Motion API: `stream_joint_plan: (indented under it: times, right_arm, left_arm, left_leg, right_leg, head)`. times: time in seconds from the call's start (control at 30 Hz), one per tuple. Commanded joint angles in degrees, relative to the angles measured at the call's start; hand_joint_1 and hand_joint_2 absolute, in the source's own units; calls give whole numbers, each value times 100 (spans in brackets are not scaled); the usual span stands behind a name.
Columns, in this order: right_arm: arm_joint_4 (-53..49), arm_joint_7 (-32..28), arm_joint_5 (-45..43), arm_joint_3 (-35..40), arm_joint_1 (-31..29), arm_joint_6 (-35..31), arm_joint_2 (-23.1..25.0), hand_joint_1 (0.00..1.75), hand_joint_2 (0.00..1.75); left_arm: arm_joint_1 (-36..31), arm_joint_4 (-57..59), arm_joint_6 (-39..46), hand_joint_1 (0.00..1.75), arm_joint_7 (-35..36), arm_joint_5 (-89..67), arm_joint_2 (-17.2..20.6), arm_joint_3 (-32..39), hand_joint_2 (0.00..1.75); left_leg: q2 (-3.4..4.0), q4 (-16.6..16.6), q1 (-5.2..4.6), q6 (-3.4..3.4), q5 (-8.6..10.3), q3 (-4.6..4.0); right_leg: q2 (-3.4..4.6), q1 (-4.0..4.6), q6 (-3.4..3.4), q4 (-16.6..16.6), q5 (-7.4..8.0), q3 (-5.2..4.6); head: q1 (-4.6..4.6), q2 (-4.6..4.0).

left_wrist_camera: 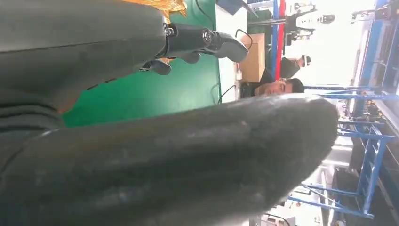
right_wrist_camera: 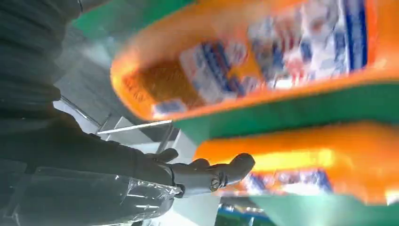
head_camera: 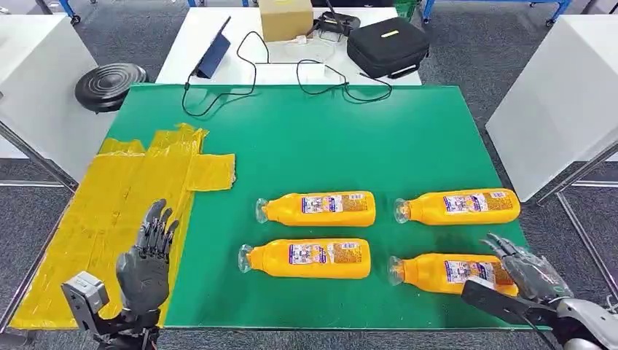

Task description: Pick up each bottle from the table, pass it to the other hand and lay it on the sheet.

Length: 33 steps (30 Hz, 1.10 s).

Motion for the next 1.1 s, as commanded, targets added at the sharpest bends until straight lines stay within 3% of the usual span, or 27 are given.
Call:
stream_joint_plan:
  times: [0.03,0.1,0.13,0.17,0.23,0.33,0.37,0.4,0.53,0.8,0.93,1.07,1.1]
  right_arm:
    - [921,192,-47,1048,-193,76,-41,0,175]
    - [1072,278,-64,1250,-237,105,-96,0,175]
    - [1209,341,-58,1338,-242,110,-35,0,175]
    - [1282,444,-15,1387,-227,84,67,0,175]
    - [1407,741,252,1551,-221,59,294,0,175]
    - [1774,1032,827,1877,-378,62,244,0,175]
    - [1889,1042,932,1915,-404,-26,232,164,175]
    - [1973,1037,960,1905,-408,-45,229,175,175]
    - [2011,1023,982,1895,-399,-63,197,175,175]
    - [1696,1148,543,1435,-77,-342,46,175,175]
    - [922,900,79,596,284,-511,535,175,175]
    - [829,884,15,516,290,-446,572,175,175]
    - [642,434,-512,234,367,-500,717,175,175]
  left_arm:
    - [-120,427,-22,0,39,55,123,-47,0]
    - [-124,435,37,0,30,73,109,-5,0]
    - [-135,428,86,0,22,119,84,67,0]
    - [-142,415,118,0,16,137,77,121,0]
    - [-166,399,170,0,20,168,84,244,0]
    - [-162,410,256,0,47,234,25,454,0]
    - [-167,409,265,0,46,242,2,497,0]
    - [-172,405,273,0,47,257,-28,546,0]
    - [-184,396,274,0,49,267,-48,564,0]
    - [-248,508,137,0,143,261,-149,578,0]
    - [-209,483,-4,0,153,300,-189,528,0]
    - [-180,449,-25,0,156,306,-190,524,0]
    - [-155,431,-58,0,159,299,-206,536,0]
  left_leg:
    - [11,-16,8,4,-7,40]
    - [6,-11,5,2,-4,25]
    - [15,-23,8,7,-13,64]
    - [6,-13,7,2,-5,30]
    - [13,-27,10,6,-10,67]
    - [10,-24,17,2,-5,59]
    - [11,-20,17,1,-6,60]
    - [15,-24,17,3,-6,74]
    - [22,-6,15,11,-43,115]
    - [5,-17,13,26,-67,193]
    - [-1,-16,9,30,-63,193]
    - [-2,-10,6,30,-70,189]
    - [-2,-12,9,30,-70,185]
  right_leg:
    - [-1,13,-18,-25,-2,44]
    - [-2,8,-12,-16,-1,27]
    - [-4,16,-28,-34,-7,68]
    - [-3,11,-15,-20,-1,34]
    - [-6,19,-30,-38,-4,72]
    - [-3,24,-23,-36,2,59]
    - [-1,25,-22,-33,3,59]
    - [-1,27,-25,-37,4,70]
    - [3,23,-10,-23,-18,50]
    - [-16,23,-3,-50,-43,140]
    - [-19,20,-2,-55,-49,147]
    - [-2,15,21,-51,-59,163]
    - [-3,17,19,-55,-58,183]
  head:
    - [0,0]
    - [-2,0]
    - [0,0]
    - [0,0]
    - [0,0]
    - [0,0]
    - [2,0]
    - [0,0]
    - [0,0]
    - [2,0]
    - [2,0]
    - [0,0]
    - [2,0]
